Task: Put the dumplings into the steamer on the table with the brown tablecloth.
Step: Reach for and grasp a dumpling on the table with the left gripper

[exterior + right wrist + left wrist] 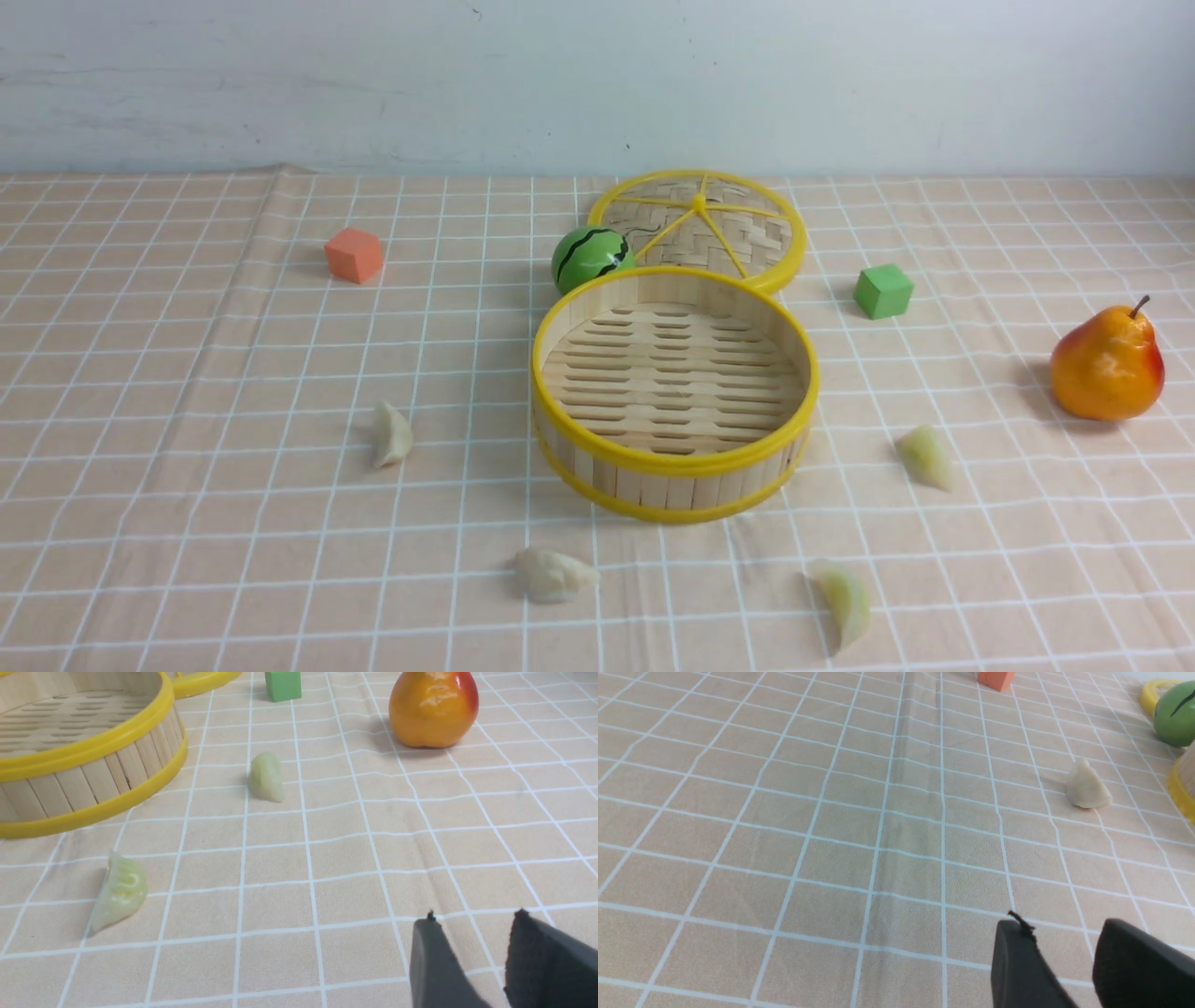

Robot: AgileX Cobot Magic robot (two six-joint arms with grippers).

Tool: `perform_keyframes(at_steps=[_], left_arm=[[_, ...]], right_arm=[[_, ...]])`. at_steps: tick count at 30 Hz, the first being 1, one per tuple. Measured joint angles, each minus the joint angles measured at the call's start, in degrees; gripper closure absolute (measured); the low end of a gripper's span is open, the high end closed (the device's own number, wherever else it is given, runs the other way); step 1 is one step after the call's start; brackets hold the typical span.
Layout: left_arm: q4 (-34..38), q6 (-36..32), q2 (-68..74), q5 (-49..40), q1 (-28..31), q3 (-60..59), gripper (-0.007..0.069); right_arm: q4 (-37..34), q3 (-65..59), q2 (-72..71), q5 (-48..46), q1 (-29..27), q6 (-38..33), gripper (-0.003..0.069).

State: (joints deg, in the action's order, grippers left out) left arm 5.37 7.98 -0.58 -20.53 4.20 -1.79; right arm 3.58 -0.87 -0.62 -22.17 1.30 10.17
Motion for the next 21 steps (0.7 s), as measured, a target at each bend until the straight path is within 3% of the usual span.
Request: perform_keyframes(at_steps=[10,18,20,21], left_arm=[[0.0,0.0,0.0,-0.13,0.0,0.0,0.0386],[-0.34,1.23,0.0,1.31,0.0,0.0,0.0386],[4.88,6.15,0.0,2.54,0.0,0.0,0.0386],[13.59,13.6,0.0,3.74,0.0,0.0,0.0386]], right_arm=[[-0.37,0.0,0.0,0.0,0.0,0.05,0.0419],[-5.02,0.0,0.0,0.0,0.0,0.2,0.0419],[-8.56,0.0,0.0,0.0,0.0,1.34,0.0419],[-14.33,0.0,0.0,0.0,0.0,4.88,0.0419]])
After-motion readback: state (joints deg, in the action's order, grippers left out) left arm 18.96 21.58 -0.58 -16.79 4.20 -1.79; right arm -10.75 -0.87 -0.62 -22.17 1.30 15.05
